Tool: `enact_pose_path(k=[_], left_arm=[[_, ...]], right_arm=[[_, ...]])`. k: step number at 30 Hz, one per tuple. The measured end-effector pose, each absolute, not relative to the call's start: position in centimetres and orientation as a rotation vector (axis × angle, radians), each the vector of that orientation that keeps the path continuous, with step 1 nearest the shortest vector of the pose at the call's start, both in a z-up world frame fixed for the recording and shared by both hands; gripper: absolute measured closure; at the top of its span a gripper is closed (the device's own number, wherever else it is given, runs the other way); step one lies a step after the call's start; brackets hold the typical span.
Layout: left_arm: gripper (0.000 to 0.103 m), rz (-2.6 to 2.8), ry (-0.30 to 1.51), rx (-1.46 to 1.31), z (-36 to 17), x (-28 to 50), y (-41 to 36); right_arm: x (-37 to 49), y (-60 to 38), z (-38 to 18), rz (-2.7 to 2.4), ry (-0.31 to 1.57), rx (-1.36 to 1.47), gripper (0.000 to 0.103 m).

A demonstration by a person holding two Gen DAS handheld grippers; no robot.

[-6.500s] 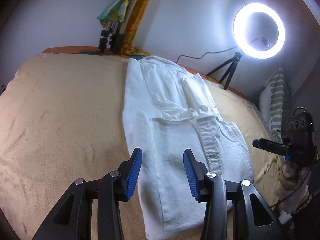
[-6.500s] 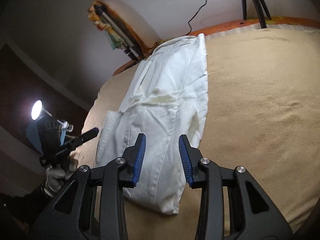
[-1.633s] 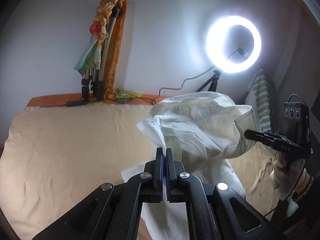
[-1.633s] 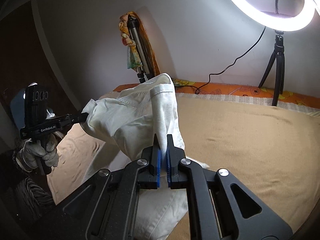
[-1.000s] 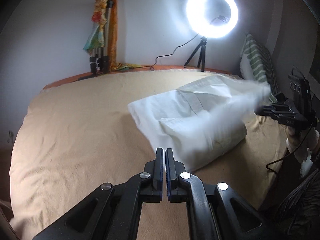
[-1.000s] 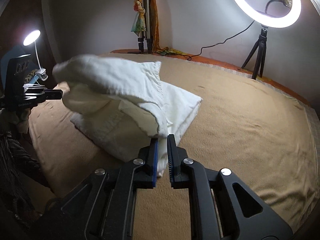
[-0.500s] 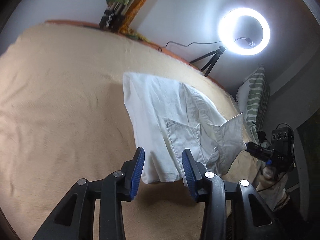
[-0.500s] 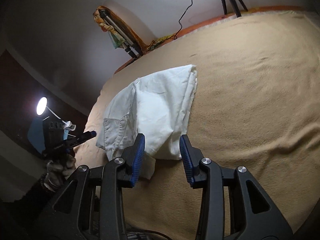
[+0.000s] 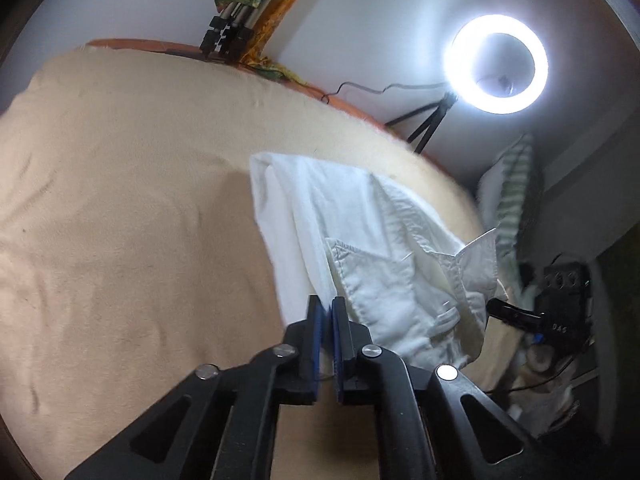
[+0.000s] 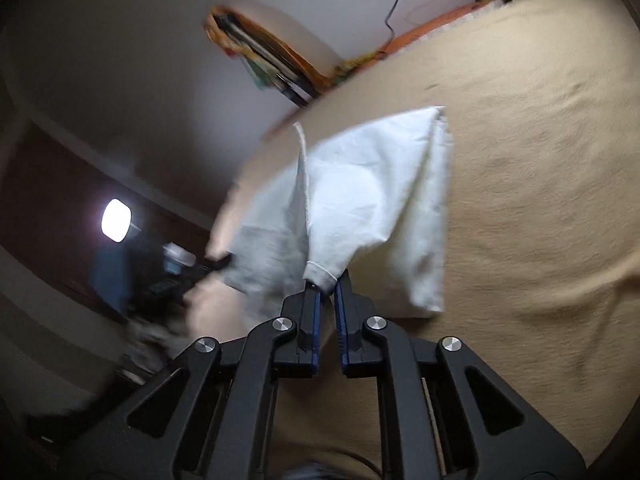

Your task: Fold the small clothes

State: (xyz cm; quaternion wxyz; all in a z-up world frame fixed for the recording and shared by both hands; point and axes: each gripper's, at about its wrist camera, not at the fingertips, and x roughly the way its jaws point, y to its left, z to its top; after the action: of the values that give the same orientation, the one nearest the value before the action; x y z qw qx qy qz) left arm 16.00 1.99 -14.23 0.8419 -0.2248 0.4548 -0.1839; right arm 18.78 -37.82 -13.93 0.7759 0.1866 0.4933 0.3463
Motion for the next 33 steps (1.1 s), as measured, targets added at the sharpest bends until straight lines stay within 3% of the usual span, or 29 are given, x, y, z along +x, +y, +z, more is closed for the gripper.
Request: enact_pose_path(k=[2, 6, 11, 17, 22, 24, 25, 30, 32, 33], left_arm=[[0.092, -0.365, 0.948, -0.426, -14.0, 15.5, 1.8], [0.081, -0.319, 0.86, -0.32, -11.9, 14.1, 1.2], [0.078, -0.391, 0.784, -0.249, -10.0, 13.4, -1.6], [0.077, -0.561, 0.929, -0.271, -13.5, 14.2, -7.1], [0.06, -0.663, 0.986, -0.299, -15.0, 14.1, -11.5], [0.047, -0.671, 0.997, -0.348, -15.4, 14.6, -12.5], [0.046, -0.664, 1.0, -0.37, -15.7, 14.8, -12.9], [0.049, -0.654, 0.985, -0.413, -16.2, 15.9, -15.1], [0.084, -0.676, 0.992, -0.35, -16.5, 16.0, -16.7], [0.096, -0.675, 1.004, -0.325, -16.7, 16.3, -17.0]], right_arm=[[18.6, -37.2, -15.1, 0.775, 1.153, 0.355, 0.088], [18.1, -38.1, -14.0, 0.841, 1.094, 0.374, 0.06], [20.3, -41.6, -14.2, 0.798, 1.025, 0.623, 0.059], [22.8, -41.9, -16.9, 0.654, 1.099, 0.689, 0.061], [24.3, -40.2, -16.7, 0.653, 1.112, 0.638, 0.061], [25.0, -39.3, -16.7, 0.653, 1.115, 0.628, 0.068], [25.1, -39.3, -16.6, 0.65, 1.117, 0.627, 0.07], [26.0, -38.4, -16.5, 0.633, 1.12, 0.621, 0.079], [26.2, -38.2, -16.3, 0.624, 1.116, 0.595, 0.086], [26.2, -38.0, -16.1, 0.617, 1.112, 0.568, 0.089]])
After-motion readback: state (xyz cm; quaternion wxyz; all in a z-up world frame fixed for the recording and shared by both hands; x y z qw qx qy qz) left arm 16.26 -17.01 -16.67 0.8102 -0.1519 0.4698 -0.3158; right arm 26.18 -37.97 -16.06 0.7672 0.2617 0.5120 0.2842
